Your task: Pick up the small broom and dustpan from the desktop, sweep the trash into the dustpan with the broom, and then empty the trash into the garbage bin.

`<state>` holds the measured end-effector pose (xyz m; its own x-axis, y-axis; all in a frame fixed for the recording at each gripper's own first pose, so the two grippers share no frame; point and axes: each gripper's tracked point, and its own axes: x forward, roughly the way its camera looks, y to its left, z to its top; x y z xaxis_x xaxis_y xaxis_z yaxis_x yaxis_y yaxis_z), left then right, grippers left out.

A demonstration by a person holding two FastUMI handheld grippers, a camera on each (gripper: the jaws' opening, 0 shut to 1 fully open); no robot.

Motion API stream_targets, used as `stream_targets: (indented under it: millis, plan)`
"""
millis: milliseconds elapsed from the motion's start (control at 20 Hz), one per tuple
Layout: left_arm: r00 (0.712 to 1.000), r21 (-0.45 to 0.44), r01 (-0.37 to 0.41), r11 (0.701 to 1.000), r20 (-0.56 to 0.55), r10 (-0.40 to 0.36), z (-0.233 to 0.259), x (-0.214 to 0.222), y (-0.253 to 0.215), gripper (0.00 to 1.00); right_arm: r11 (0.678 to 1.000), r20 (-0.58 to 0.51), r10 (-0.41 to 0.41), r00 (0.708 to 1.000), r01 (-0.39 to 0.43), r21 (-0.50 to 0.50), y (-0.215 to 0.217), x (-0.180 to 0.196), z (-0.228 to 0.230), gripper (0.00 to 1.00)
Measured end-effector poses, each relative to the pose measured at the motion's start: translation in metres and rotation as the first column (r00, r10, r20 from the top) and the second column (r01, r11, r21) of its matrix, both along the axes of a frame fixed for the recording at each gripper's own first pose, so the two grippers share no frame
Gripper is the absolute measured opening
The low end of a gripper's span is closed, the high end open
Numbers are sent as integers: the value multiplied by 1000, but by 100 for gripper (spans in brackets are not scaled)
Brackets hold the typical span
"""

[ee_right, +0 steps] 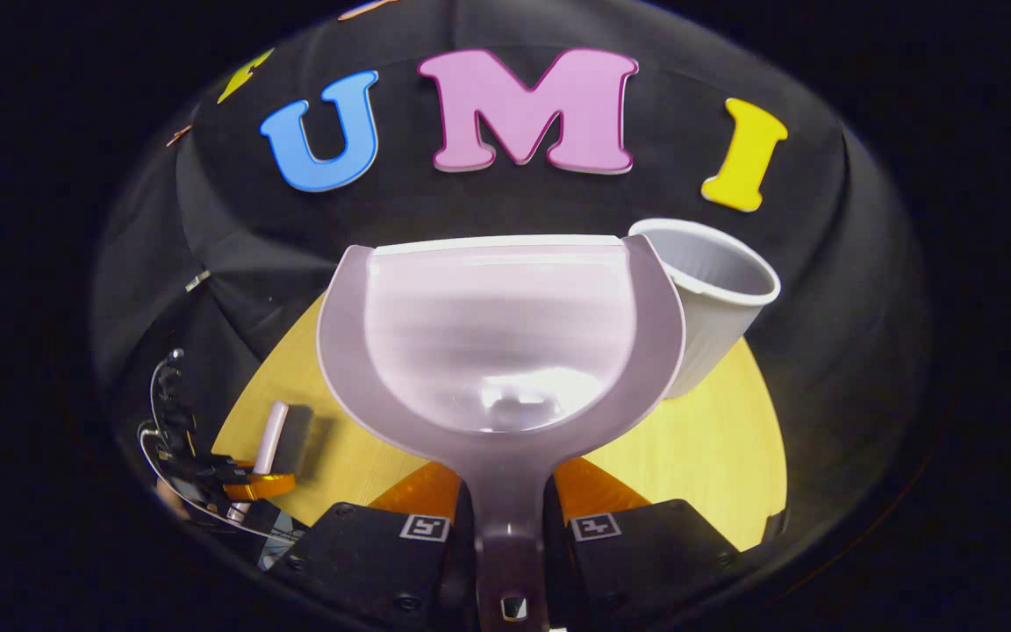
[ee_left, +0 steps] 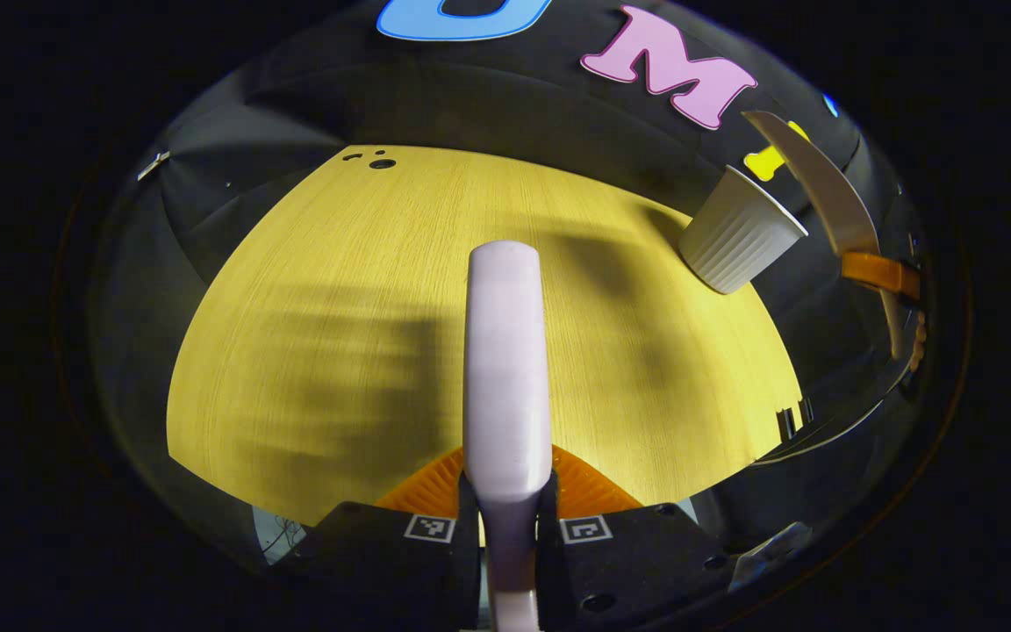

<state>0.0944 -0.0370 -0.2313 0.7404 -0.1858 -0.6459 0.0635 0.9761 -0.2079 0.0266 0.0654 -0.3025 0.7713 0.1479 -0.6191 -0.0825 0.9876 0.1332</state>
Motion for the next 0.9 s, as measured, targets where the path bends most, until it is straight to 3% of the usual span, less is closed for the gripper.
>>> stream_targets:
  millis: [400,500,600,650,700,900]
  plan:
    - [999,66,4,998,-54,0,-14,33,-6,29,1000,-191,13,981,-10,17,22,1,-111,35]
    - [997,84,-1,996,-74,8,-19,44,-6,29,1000,-237,19,971,-18,6,22,-1,-139,31]
    - [996,104,-3,995,-92,12,-25,55,-6,28,1000,-282,24,959,-22,11,25,-1,-163,35]
    - [995,120,0,993,-104,13,-28,62,-7,28,1000,-305,26,952,-22,16,26,-1,-175,31]
    - [994,142,2,990,-111,14,-30,67,-7,28,1000,-328,27,944,-22,20,27,3,-185,35]
    - [988,228,18,973,-153,17,-35,79,-11,31,1000,-395,31,918,-27,15,26,4,-214,36]
